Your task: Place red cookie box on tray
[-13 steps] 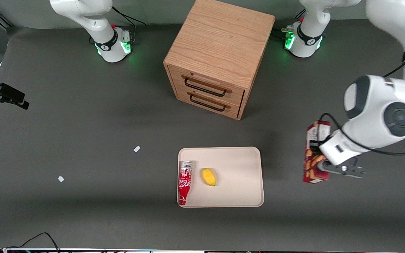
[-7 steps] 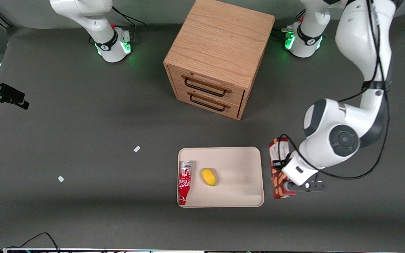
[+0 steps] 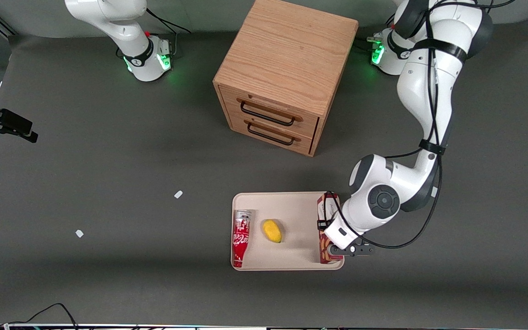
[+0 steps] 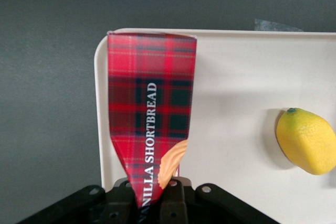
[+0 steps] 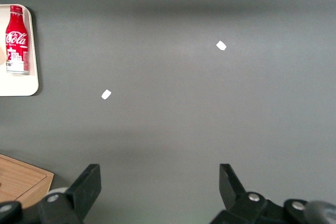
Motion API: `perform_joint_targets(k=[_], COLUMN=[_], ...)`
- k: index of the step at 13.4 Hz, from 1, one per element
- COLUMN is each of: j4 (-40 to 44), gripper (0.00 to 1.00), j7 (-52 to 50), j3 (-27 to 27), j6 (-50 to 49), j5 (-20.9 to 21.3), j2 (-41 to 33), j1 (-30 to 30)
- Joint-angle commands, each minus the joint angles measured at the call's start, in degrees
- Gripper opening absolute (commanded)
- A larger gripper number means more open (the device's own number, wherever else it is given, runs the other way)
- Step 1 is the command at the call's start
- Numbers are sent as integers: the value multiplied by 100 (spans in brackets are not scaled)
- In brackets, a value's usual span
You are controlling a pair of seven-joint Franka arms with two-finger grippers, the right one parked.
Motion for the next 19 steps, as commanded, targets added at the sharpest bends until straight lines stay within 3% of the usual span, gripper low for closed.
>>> perform_joint_targets(k=[1,8,9,10,15,19], j4=[258,206,197,101,56,-303], gripper=[0,0,28,99,100,100], j7=[-175,-220,-237,-237,-738,-774], j3=[107,187,187,187,169,169], j6=[-58,-119,-102,-41,-66,-521], j5=[34,271,280,410,465,325], j2=[133,142,142,108,-120,-989], j1=[-128,-145,-137,-136,-102,161])
